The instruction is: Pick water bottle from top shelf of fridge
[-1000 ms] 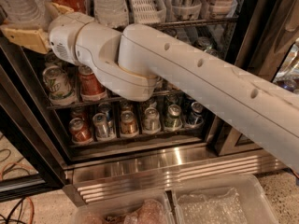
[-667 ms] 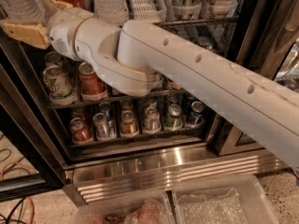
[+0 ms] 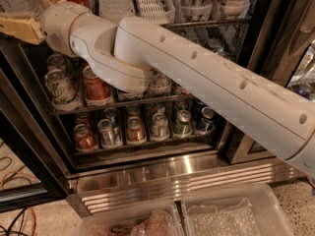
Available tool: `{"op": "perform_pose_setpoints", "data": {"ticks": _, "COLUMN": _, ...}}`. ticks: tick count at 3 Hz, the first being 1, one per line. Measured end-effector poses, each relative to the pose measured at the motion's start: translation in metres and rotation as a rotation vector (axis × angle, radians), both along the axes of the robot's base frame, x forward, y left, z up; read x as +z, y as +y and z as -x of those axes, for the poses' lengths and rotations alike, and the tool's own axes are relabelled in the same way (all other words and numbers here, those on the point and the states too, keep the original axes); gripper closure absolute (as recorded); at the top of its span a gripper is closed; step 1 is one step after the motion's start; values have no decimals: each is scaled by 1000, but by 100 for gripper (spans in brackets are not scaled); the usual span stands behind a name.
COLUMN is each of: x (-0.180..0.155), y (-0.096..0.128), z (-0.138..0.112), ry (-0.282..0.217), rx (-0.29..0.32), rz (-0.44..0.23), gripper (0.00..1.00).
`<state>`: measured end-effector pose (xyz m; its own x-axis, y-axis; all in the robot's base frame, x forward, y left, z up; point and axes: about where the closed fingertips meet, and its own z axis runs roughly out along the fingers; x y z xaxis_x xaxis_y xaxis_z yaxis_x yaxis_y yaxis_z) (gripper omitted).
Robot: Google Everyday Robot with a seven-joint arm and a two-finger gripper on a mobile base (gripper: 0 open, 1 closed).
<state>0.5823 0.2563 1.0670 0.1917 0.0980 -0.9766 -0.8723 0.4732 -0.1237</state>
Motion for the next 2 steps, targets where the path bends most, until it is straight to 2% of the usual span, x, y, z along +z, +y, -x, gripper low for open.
{"op": "perform_pose_setpoints", "data": {"ticks": 1, "x": 0, "y": 10, "z": -3, "ry": 1, "rx": 19, "rz": -13, "gripper": 30}}
{"op": "perform_pose_setpoints", "data": {"ticks": 2, "x": -2, "y": 15, "z": -3, "ry": 5, "rx": 30, "rz": -16, "gripper": 48}}
